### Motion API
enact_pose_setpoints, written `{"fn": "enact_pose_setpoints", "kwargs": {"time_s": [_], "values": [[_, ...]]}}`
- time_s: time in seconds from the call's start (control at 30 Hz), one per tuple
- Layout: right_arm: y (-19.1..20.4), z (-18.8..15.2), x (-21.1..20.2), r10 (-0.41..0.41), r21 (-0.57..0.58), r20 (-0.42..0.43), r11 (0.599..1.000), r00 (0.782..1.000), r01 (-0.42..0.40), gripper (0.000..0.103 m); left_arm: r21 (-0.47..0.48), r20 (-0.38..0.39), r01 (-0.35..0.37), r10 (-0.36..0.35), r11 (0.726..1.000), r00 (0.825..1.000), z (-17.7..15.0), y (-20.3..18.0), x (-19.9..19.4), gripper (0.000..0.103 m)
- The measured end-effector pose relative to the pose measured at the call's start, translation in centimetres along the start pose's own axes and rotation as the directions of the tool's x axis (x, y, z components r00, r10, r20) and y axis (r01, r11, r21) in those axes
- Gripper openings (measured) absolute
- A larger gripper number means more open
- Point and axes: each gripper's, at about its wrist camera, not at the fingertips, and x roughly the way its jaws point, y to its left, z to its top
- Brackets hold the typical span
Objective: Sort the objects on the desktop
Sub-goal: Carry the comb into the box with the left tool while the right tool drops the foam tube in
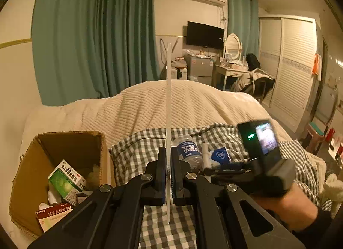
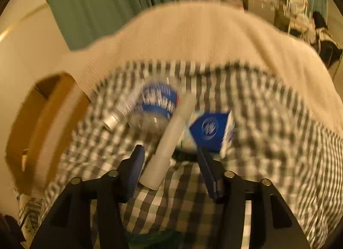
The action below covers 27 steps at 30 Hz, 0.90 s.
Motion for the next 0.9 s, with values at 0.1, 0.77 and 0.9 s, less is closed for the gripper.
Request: {"fn": "enact_pose_setpoints", "kwargs": {"time_s": [0.1,0.77,0.9], "values": [[0.8,-0.6,2.7,0.034,-0.02,-0.108,0.999,0.994,-0.037,0.044,-0.01,0.004,-0.007,0.007,1.0,1.0,0.0,1.0,-0.1,0.003],[3.6,-2.8,-7.4,0.147,-0.085,0.206,0.988,0.967,-0.132,0.018,-0.072,0.032,-0.067,0.069,0.995,0.997,-0.7,4.1,-2.4,0.003],[6.2,-2.9,-10.5,0.179,-0.145,0.272,0.979,0.945,-0.144,0.017,-0.08,0.029,-0.085,0.087,0.993,0.996,-1.0,5.1,-2.6,0.003]]}}
